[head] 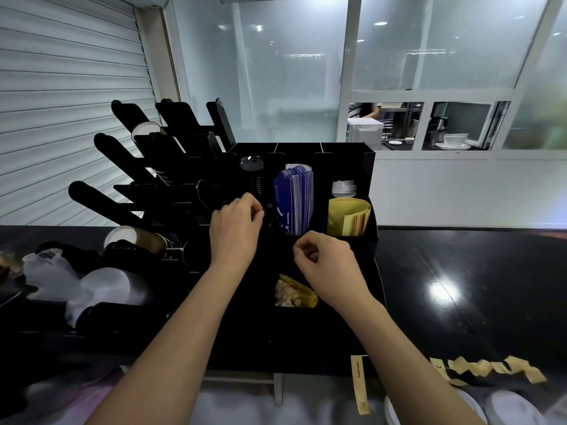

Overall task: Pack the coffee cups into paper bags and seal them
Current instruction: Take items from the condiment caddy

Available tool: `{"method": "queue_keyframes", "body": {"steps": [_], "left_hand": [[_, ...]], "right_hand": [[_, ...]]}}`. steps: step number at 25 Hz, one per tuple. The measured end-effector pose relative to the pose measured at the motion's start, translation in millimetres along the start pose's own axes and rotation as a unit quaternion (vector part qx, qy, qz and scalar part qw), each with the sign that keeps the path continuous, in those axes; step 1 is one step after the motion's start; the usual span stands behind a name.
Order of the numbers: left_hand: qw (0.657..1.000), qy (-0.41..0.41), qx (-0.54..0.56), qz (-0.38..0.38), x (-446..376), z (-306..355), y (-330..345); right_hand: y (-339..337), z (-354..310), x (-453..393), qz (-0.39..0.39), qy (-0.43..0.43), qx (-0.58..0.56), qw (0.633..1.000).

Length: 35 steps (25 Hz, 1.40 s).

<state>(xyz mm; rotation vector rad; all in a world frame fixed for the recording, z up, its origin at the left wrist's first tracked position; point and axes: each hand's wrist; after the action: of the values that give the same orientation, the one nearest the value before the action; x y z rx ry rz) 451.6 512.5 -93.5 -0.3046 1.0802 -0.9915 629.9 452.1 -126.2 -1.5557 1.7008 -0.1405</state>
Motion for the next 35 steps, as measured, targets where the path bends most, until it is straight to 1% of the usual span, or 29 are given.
{"method": "queue_keyframes", "body": {"steps": [5, 10, 13, 18, 23, 28, 32, 34, 35], "left_hand": [[0.998, 0.004, 0.06, 0.025, -4.9, 5.7, -14.7], [0.997, 0.005, 0.081, 0.01, -11.3, 3.7, -23.3], [0.996, -0.002, 0.085, 0.018, -12.5, 3.4, -27.2], [0.994, 0.023, 0.093, 0.057, -12.0, 10.3, -43.0], [0.984, 0.053, 0.132, 0.111, -13.3, 22.9, -73.9], [0.966, 0.058, 0.194, 0.158, -7.2, 28.2, -102.3], [0.955, 0.039, 0.248, 0.155, 8.5, 27.9, -111.0], [0.947, 0.017, 0.286, 0.144, 17.8, 24.0, -113.6], [0.945, 0.006, 0.297, 0.139, 22.3, 21.7, -114.2]], "right_hand": [[2.2, -6.1, -12.1, -0.01, -0.009, 0.008, 1.0], [10.1, -14.0, -19.1, -0.03, -0.004, 0.014, 0.999], [11.3, -19.6, -23.8, -0.037, -0.002, 0.015, 0.999], [11.0, -23.9, -23.8, -0.022, 0.008, 0.001, 1.0], [11.3, -27.8, -18.8, -0.037, 0.018, 0.001, 0.999], [13.4, -37.1, -9.4, -0.022, 0.026, -0.024, 0.999], [16.9, -47.7, -2.9, -0.008, 0.035, -0.055, 0.998], [19.3, -52.6, 5.3, 0.03, 0.03, -0.067, 0.997], [20.3, -53.7, 10.4, 0.067, 0.011, -0.044, 0.997]]}}
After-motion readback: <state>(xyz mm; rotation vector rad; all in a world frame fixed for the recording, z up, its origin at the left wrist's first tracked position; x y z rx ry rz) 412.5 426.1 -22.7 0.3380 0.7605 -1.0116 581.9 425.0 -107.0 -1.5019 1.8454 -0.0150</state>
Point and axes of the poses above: each hand's wrist, its own x-axis away from the middle knuckle, its own y-axis out of the palm, z = x × y, and after that the axes turned 7 degrees about -y, right-handed
